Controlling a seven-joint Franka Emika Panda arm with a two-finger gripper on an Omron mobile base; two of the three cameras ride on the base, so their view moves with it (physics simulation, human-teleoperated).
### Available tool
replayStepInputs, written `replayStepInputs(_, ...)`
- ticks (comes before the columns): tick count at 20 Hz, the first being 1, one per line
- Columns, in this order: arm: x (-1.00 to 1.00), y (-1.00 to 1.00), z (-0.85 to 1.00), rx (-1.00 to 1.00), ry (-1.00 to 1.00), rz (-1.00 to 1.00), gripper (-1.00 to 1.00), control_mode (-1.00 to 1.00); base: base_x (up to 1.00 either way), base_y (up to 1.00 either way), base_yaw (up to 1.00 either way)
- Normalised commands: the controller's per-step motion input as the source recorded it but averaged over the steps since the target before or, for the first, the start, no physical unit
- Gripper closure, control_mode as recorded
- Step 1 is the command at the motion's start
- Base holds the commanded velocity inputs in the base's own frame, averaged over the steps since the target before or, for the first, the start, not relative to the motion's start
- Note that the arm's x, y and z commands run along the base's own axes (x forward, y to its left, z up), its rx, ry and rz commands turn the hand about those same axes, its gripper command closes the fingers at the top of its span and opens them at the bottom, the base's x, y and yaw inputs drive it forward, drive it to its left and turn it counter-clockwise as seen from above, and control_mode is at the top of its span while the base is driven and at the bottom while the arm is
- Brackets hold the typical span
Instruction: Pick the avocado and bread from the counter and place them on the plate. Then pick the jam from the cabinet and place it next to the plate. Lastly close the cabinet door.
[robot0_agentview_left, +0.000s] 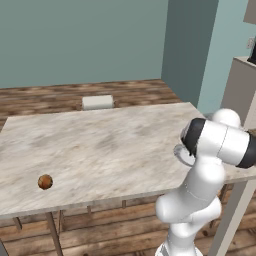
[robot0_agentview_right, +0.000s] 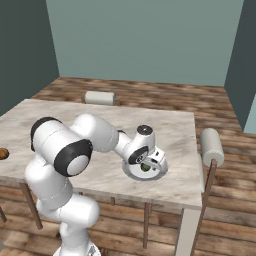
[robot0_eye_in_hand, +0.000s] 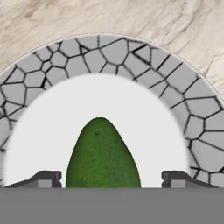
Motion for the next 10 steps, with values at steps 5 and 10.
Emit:
replayStepInputs(5,-0.17,0.0,0.27,0.0,-0.11,0.0,-1.0,-1.0,0.0,0.0,0.0)
replayStepInputs(10,-0.02,0.07,0.52,-0.03,-0.11,0.0,-1.0,-1.0,0.0,0.0,0.0)
